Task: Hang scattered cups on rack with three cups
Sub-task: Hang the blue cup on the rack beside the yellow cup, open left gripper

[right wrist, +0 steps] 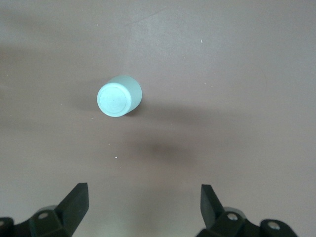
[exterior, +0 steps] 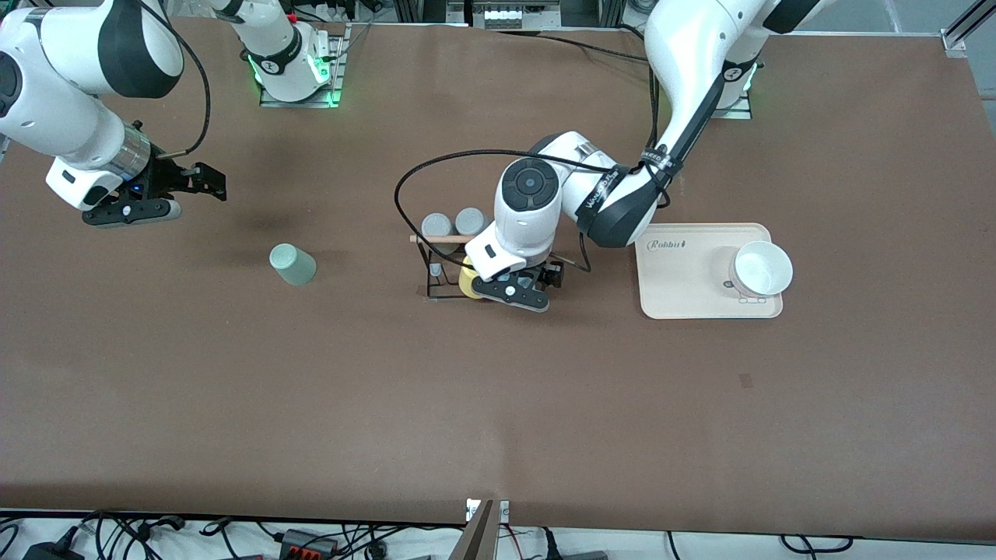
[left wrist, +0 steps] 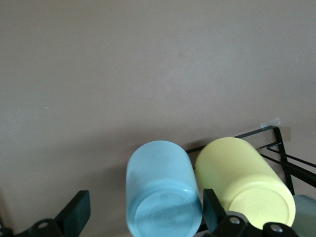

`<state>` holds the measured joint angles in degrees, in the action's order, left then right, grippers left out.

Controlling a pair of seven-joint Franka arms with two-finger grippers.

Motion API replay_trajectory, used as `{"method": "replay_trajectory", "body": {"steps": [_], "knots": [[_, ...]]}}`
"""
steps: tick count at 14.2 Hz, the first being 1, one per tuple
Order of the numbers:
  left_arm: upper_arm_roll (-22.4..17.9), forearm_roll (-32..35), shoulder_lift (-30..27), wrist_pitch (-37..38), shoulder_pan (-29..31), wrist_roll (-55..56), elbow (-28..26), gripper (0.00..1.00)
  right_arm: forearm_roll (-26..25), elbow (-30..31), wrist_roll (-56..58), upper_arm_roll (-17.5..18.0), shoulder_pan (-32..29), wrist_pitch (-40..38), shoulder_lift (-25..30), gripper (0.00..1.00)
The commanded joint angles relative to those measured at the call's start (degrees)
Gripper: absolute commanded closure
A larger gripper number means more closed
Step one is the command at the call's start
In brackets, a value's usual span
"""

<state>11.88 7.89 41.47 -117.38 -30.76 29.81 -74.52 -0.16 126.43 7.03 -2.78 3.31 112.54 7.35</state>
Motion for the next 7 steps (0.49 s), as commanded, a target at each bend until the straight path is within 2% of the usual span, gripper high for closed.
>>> {"method": "replay_trajectory", "body": {"steps": [1,4,7], "knots": [[0.5,-0.9,-2.1,2.2,1.0,-0.4,0.0,0.0,-0.2,1.5,0.7,0.1,0.0,0.9,1.4,0.0],[0.5,-1.0,-3.5,2.9,1.1,-0.4,0.0,0.0,-0.2,1.4,0.7,0.1,0.1,0.9,1.3,0.0],[0.2,-0.5,-8.7,8.4,4.1,-0.4,0.1,0.0,-0.2,1.4,0.7,0.1,0.3,1.0,1.2,0.0]]}}
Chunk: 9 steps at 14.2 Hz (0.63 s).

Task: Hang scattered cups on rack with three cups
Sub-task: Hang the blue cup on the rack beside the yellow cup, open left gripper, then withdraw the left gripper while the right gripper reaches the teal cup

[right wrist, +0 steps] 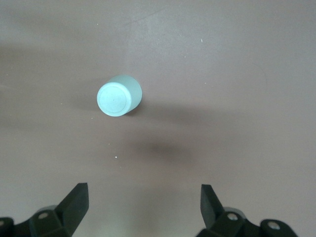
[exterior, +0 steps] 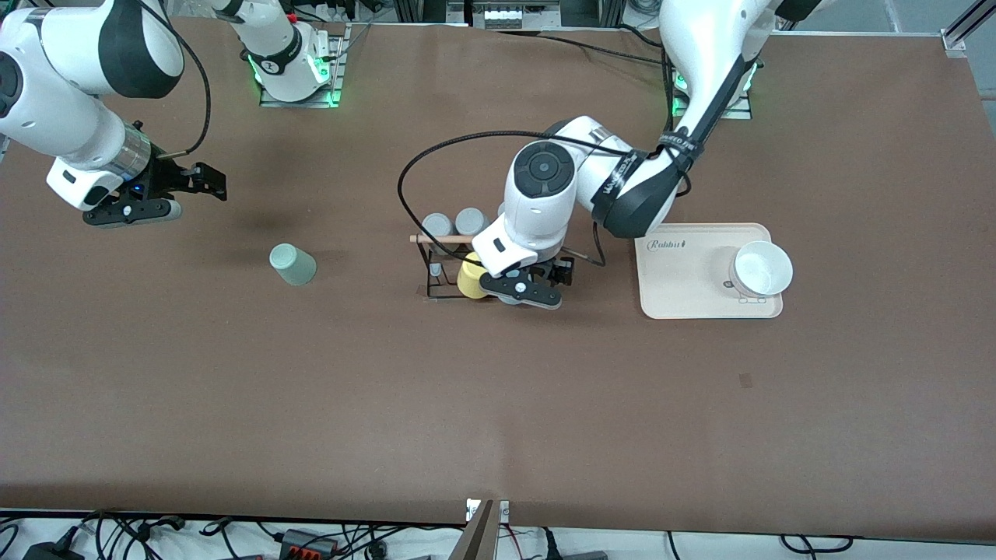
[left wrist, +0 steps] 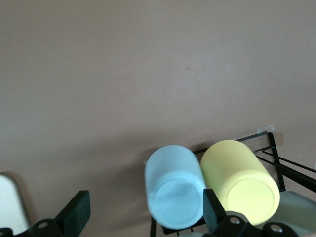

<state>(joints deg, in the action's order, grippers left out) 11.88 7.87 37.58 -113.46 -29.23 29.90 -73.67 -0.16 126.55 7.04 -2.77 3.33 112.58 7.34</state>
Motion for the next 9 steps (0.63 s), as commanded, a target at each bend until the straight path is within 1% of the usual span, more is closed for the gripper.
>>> {"method": "replay_trajectory", "body": {"steps": [1,4,5,7,9], "knots": [[0.2,-0.1,-6.7,7.1,4.3,-0.5,-0.8,0.0,-0.4,1.2,0.7,0.1,0.4,1.2,1.1,0.0],[-0.3,0.0,-10.6,11.6,9.1,-0.7,-0.8,0.0,-0.4,1.3,0.7,0.3,0.5,1.6,0.8,0.0],[-0.3,0.0,-11.6,12.4,11.7,-2.2,-0.8,0.0,-0.4,1.2,0.8,0.2,1.2,1.3,0.9,0.0],[0.1,0.0,-12.9,14.4,17.2,-10.2,-0.8,0.0,-0.4,1.2,0.5,0.3,1.4,1.9,0.4,0.0],[-0.5,0.0,-14.1,17.9,21.1,-17.1,-0.8,0.0,-0.5,1.7,0.4,0.9,1.3,5.4,-1.4,0.0]]}}
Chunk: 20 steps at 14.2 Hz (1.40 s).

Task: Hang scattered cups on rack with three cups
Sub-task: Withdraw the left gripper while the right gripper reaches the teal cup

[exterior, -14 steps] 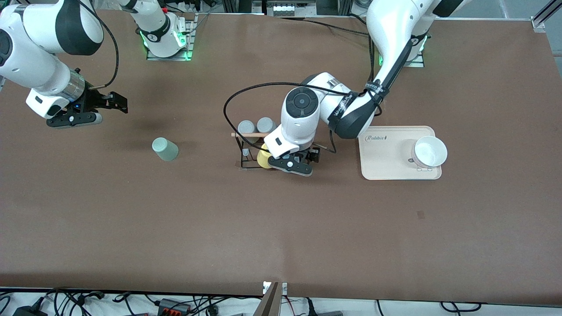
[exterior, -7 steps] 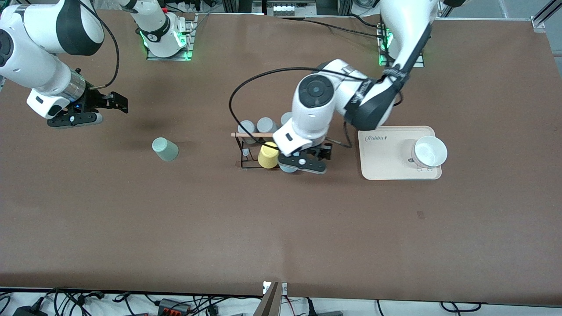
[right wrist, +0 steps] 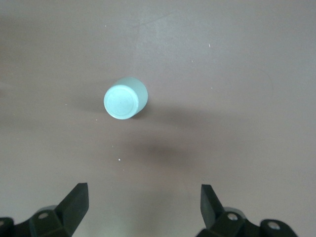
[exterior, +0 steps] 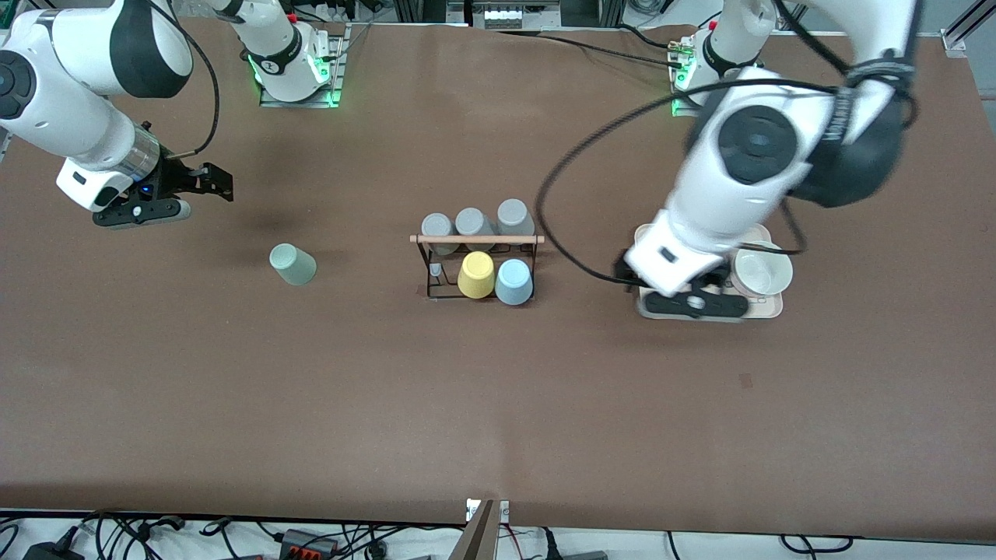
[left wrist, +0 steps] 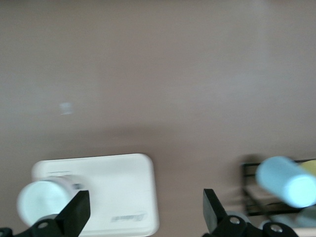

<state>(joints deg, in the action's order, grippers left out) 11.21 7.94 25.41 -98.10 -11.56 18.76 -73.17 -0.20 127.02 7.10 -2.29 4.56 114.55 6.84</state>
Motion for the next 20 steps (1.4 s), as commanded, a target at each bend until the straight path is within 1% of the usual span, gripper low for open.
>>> {"method": "replay_trajectory", "body": {"steps": [1,4,6,8,9,10,11,12,13,15,16,18,20], "knots": [[0.6,-0.1,-2.7,3.2,5.9,-8.0,-1.3,0.0,-0.4,2.2,0.4,0.4,0.3,5.7,-1.6,0.0],[0.4,-0.5,-4.1,6.4,10.5,-14.2,-1.0,0.0,-0.4,3.4,0.4,0.5,1.2,12.3,-5.2,0.0],[1.5,-2.9,-4.5,6.6,13.9,-21.7,-0.9,0.0,-0.4,3.8,0.4,1.0,1.2,16.6,-7.9,0.0],[1.4,-3.8,-6.3,6.8,13.8,-24.4,-1.1,0.0,-0.4,3.9,0.5,1.1,1.2,21.0,-11.2,0.0],[1.6,-6.1,-7.4,7.7,13.9,-24.2,-2.1,0.0,-0.4,4.5,0.3,1.1,1.9,24.2,-12.6,0.0],[1.5,-8.1,-8.3,10.5,13.8,-23.7,-2.6,0.0,-0.3,4.5,-0.2,1.1,2.6,26.1,-14.0,0.0],[1.0,-8.3,-9.2,11.3,13.5,-23.5,-3.0,0.0,-0.3,4.5,-0.2,1.1,2.6,27.5,-15.5,0.0],[-0.8,-8.4,-11.6,11.3,12.3,-23.6,-5.0,0.0,-0.3,4.5,-0.2,1.1,2.6,29.0,-16.6,0.0],[-3.7,-8.5,-15.4,9.6,10.6,-23.2,-10.4,0.0,-0.3,4.6,-0.3,1.2,2.6,29.7,-16.9,0.0],[-11.3,-8.4,-23.3,0.9,6.1,-22.5,-22.1,0.0,-0.3,4.6,-0.9,1.2,2.6,29.7,-16.9,0.0],[-13.0,-8.4,-25.5,-1.3,5.2,-22.6,-25.2,0.0,-0.3,4.6,-2.0,1.2,2.7,29.8,-16.9,0.0],[-14.6,-8.4,-26.5,-1.7,5.4,-22.5,-26.8,0.0,-0.3,4.9,-4.2,1.3,3.3,30.7,-17.5,0.0],[-15.6,-8.3,-27.3,-1.7,5.9,-22.9,-26.9,0.0,-0.3,6.3,-4.5,1.3,3.4,33.2,-17.6,0.0]]}}
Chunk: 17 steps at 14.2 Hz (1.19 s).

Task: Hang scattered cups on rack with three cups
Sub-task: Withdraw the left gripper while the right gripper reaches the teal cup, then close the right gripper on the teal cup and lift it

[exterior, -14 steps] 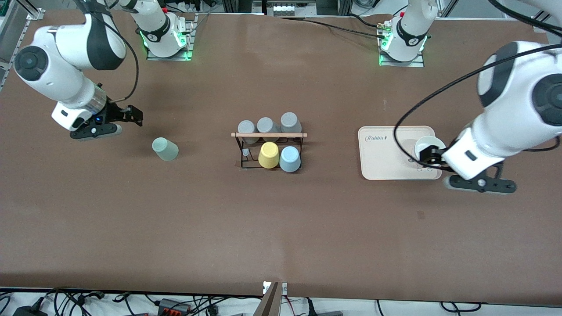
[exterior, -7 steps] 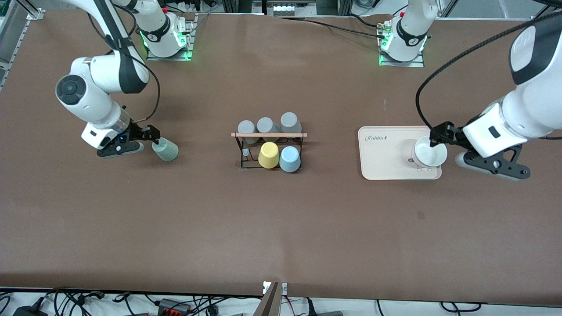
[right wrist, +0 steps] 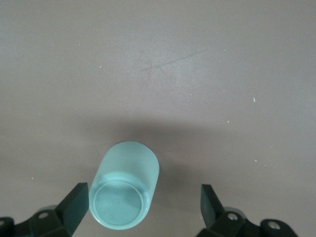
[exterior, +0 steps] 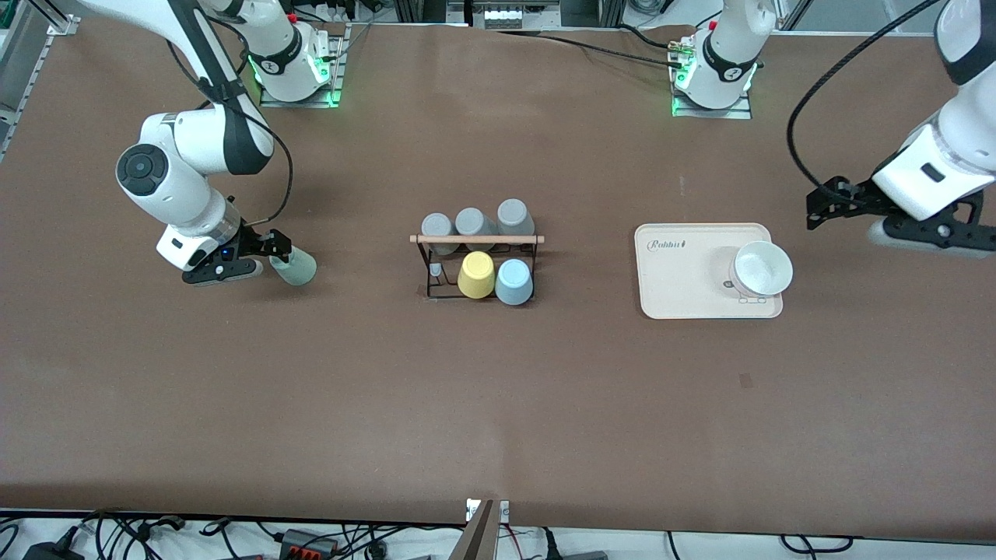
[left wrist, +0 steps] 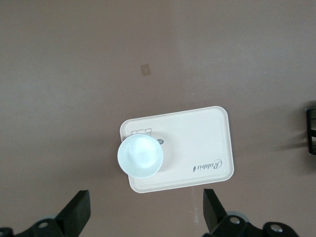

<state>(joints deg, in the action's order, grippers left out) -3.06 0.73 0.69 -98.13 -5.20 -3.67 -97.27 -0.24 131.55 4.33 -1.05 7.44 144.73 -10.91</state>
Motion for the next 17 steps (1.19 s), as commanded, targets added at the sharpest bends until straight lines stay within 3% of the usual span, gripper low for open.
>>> {"method": "replay_trajectory", "body": {"steps": [1,6,16,17], "knots": [[-1.4,-0.7,-2.7,-1.4,-0.2,-0.5,-2.5,0.0,-0.2,2.6,-2.4,0.1,0.6,4.8,-0.3,0.0],[-1.4,-0.1,-1.7,3.5,2.2,-1.1,0.7,0.0,-0.2,3.6,-5.3,0.9,1.3,6.7,-1.5,0.0],[-1.3,-0.2,-1.9,5.4,2.2,-0.4,1.8,0.0,-0.2,4.9,-5.4,0.9,1.3,10.5,-3.6,0.0],[-1.2,-0.2,-1.9,5.4,2.2,-0.4,1.8,0.0,-0.1,4.9,-5.4,0.9,1.3,10.5,-3.6,0.14]]}}
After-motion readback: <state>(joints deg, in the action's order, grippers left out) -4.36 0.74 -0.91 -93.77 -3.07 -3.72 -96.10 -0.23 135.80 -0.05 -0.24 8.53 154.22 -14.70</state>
